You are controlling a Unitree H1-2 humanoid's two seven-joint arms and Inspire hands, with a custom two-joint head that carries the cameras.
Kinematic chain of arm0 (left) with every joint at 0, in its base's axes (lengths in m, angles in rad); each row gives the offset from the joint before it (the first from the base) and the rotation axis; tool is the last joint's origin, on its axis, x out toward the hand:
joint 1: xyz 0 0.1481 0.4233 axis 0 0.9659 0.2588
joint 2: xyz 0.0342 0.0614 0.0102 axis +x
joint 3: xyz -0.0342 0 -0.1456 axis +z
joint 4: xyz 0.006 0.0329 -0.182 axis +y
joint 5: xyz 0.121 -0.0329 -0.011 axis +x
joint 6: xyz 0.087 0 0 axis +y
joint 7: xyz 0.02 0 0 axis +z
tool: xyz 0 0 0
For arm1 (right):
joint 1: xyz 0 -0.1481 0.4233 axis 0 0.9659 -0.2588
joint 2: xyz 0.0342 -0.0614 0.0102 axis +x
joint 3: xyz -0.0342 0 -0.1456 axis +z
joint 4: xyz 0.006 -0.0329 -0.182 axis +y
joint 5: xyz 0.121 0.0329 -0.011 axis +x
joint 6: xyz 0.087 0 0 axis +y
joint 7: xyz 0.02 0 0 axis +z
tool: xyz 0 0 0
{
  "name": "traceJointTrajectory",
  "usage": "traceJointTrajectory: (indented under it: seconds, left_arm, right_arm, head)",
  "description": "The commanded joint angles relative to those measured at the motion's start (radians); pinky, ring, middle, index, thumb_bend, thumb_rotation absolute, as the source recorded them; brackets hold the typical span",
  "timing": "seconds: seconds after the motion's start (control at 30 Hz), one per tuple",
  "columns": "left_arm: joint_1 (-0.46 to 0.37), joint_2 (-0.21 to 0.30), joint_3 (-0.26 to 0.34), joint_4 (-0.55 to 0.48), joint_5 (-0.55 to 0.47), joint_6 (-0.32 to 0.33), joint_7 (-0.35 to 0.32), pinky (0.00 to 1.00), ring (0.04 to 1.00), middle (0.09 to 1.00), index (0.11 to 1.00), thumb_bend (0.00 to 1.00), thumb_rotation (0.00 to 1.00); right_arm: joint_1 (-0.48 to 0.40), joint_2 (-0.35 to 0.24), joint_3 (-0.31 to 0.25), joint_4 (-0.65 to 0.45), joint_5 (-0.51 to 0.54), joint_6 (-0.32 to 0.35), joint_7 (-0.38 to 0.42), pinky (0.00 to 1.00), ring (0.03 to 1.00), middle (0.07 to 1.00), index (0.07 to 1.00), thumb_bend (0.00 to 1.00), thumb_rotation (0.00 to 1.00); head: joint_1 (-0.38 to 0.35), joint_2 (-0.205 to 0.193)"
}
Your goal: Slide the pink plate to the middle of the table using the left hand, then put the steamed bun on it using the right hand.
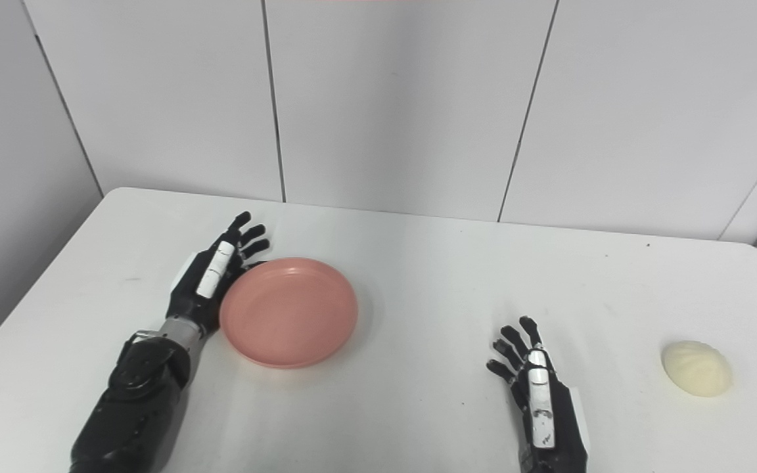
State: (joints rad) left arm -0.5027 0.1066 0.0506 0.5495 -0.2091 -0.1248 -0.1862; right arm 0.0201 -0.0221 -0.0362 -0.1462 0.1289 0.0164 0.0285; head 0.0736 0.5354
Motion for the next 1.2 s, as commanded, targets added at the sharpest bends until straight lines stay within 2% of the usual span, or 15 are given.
traceJointTrajectory:
  seconds: [0.0, 0.13, 0.3, 0.5, 0.67, 0.9, 0.97, 1.17]
  left_arm:
    - [-0.016, -0.019, -0.017, 0.002, 0.018, 0.008, -0.009, 0.74, 0.892, 0.904, 0.928, 0.96, 0.77]
    - [-0.023, -0.054, -0.03, 0.028, 0.037, -0.005, 0.012, 0.74, 0.902, 0.91, 0.937, 0.95, 0.76]
    - [-0.033, -0.094, -0.032, 0.038, 0.062, -0.016, 0.049, 0.75, 0.915, 0.916, 0.959, 0.88, 0.79]
    - [-0.044, -0.136, -0.039, 0.034, 0.078, 0.027, 0.077, 0.73, 0.904, 0.91, 0.974, 0.83, 0.83]
    - [-0.044, -0.162, -0.039, 0.018, 0.076, 0.055, 0.082, 0.78, 0.917, 0.918, 0.994, 0.81, 0.84]
    - [-0.016, -0.2, -0.038, -0.029, 0.118, 0.064, 0.16, 0.75, 0.874, 0.904, 0.999, 0.77, 0.85]
    - [0.0, -0.215, -0.022, -0.052, 0.098, 0.072, 0.168, 0.78, 0.882, 0.916, 1.0, 0.72, 0.86]
    - [0.028, -0.209, -0.016, -0.086, 0.089, 0.081, 0.153, 0.8, 0.903, 0.928, 1.0, 0.7, 0.87]
  right_arm:
    - [-0.013, 0.01, 0.005, -0.029, 0.0, -0.002, 0.001, 0.77, 0.838, 0.87, 0.93, 0.72, 0.99]
    - [-0.013, 0.019, 0.01, -0.029, -0.007, -0.004, -0.003, 0.78, 0.838, 0.868, 0.927, 0.74, 0.98]
    - [-0.013, 0.029, 0.022, -0.035, -0.034, -0.004, -0.011, 0.75, 0.827, 0.866, 0.925, 0.72, 1.0]
    - [-0.016, 0.05, 0.041, -0.042, -0.052, 0.009, -0.024, 0.76, 0.833, 0.871, 0.929, 0.75, 0.98]
    - [-0.016, 0.064, 0.053, -0.042, -0.076, 0.01, -0.034, 0.76, 0.825, 0.862, 0.921, 0.79, 0.97]
    - [-0.014, 0.084, 0.069, -0.048, -0.093, 0.009, -0.042, 0.76, 0.823, 0.858, 0.915, 0.77, 0.96]
    - [-0.013, 0.088, 0.077, -0.046, -0.105, -0.004, -0.044, 0.76, 0.831, 0.871, 0.928, 0.82, 0.99]
    - [-0.008, 0.101, 0.088, -0.056, -0.138, -0.01, -0.062, 0.74, 0.823, 0.876, 0.924, 0.83, 1.0]
  head:
    - [-0.004, 0.002]
    - [-0.034, 0.008]
    - [-0.069, 0.011]
    - [-0.124, 0.019]
    - [-0.155, 0.024]
    - [-0.229, 0.033]
    - [-0.241, 0.035]
    - [-0.293, 0.039]
